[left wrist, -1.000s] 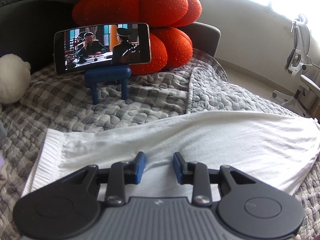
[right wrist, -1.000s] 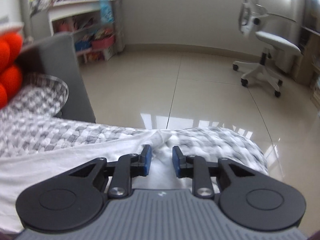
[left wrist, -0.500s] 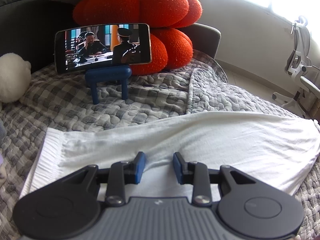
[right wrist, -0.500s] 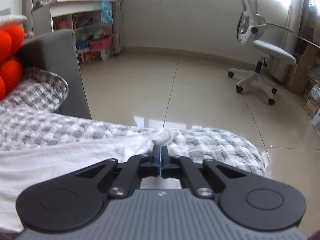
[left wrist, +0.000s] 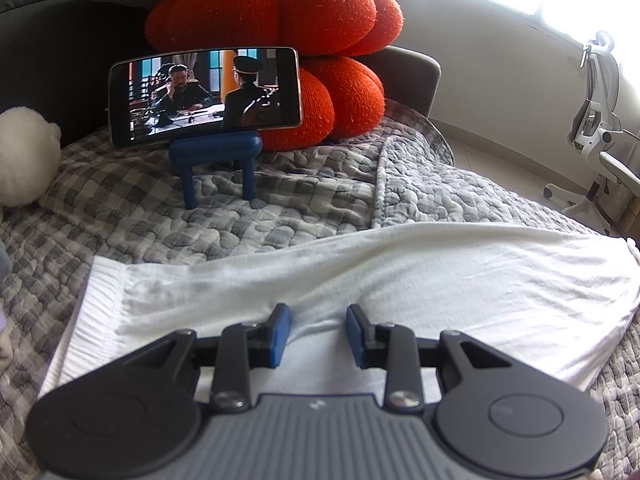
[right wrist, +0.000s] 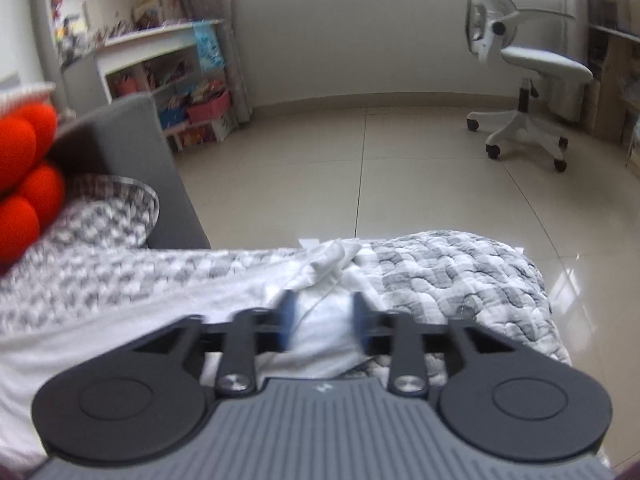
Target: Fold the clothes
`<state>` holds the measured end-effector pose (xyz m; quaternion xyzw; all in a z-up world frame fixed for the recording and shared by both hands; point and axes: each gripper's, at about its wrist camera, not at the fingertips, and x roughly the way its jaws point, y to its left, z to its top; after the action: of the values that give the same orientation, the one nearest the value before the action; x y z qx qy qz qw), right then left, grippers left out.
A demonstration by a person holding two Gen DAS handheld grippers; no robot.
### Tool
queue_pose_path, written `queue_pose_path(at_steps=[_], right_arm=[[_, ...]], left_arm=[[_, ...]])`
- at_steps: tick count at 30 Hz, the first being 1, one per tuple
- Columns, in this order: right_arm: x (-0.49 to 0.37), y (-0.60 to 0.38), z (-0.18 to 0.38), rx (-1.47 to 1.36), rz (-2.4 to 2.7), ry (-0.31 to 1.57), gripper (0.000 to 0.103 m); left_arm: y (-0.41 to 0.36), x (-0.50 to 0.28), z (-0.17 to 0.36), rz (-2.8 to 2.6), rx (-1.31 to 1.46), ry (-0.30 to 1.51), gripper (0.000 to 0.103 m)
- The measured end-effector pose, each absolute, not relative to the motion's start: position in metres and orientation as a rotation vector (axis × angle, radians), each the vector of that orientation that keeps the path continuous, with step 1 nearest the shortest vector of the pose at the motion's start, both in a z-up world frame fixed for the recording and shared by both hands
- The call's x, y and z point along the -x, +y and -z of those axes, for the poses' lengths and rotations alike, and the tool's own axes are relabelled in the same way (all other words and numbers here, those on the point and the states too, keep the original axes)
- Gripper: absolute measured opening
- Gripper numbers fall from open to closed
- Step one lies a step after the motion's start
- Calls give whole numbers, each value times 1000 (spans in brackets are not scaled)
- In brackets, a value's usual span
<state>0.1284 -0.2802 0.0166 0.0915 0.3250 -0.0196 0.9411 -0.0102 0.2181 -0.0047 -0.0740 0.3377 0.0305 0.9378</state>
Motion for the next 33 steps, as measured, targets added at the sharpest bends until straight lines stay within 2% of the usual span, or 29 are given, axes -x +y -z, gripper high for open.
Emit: queue_pose_path(at_steps=[3,4,6,8,10,16,23,27,30,33], right_arm=[[-142,-286,-15,-206,61,686,38],[-146,-288,-13,-219,54,696,30],[-153,-289,-12,-209,45,705,23],[-158,-285,-13,-179,37,707,22],[-162,-280,-14,-138,30,712,9],[-156,-279,-18,-69,61,681,9],[-154,-286,-11,-165,26,681,11],[-158,-283,-11,-175,13,684,16],[-161,-278,-12,-118,6,690,4],[-155,-276,-18,-90,13,671,3]], left_arm=[[218,10,5,-61,149,690,32],[218,10,5,-60,148,690,32],[218,10,5,-59,146,690,32],[218,10,5,-58,144,690,32],[218,10,5,-58,144,690,32],[218,10,5,-58,143,690,32],[218,10,5,-57,142,690,32],[218,10,5,-57,141,690,32],[218,11,5,-57,138,688,32],[218,10,6,-56,140,687,32]])
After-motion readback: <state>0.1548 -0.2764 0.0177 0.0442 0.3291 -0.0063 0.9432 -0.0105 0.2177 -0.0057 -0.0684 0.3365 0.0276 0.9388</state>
